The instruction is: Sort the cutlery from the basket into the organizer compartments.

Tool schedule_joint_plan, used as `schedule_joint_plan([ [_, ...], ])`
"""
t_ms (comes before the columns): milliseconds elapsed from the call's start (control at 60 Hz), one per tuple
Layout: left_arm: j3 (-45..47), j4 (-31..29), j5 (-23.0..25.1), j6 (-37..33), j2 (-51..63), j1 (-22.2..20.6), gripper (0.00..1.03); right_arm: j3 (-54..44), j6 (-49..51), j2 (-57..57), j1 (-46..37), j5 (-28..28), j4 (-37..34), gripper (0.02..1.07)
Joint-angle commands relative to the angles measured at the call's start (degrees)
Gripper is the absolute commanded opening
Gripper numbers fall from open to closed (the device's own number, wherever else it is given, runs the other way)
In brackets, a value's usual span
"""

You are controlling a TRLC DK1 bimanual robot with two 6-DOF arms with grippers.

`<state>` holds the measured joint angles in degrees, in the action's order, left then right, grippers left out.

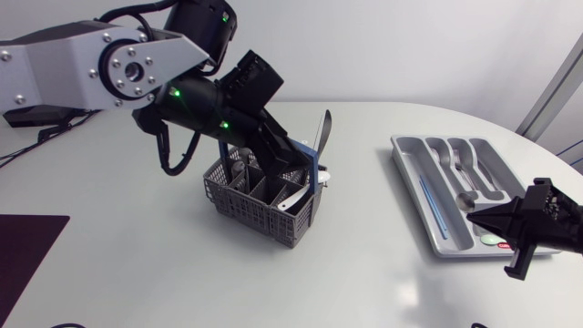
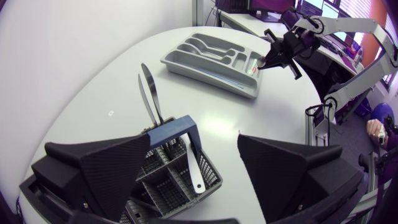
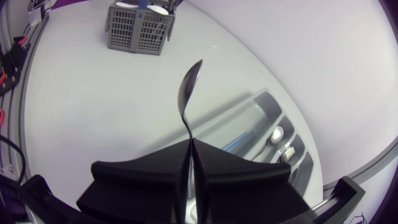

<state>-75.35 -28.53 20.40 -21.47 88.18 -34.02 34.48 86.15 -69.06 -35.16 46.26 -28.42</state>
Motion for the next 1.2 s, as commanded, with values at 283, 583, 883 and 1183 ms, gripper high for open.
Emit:
schedule_joint_plan([
  [283,0.7,0.4,-4.8,-1.5,2.9,-1.8,0.98,8.9,18.3,-15.9,-14.1,0.3,1.8,0.08],
  [583,1.3,0.4,-7.6,-3.0,3.4,-2.2,0.97,12.5,19.6,-25.9,-16.6,-2.8,12.7,0.08],
  [883,1.3,-1.9,-11.4,-4.5,3.1,-3.2,0.97,12.5,25.6,-27.5,-17.1,-7.8,13.2,0.08],
  [1183,1.4,-4.2,-12.8,-5.5,2.3,-2.7,0.96,9.7,27.6,-26.6,-17.1,-10.7,13.5,0.26],
])
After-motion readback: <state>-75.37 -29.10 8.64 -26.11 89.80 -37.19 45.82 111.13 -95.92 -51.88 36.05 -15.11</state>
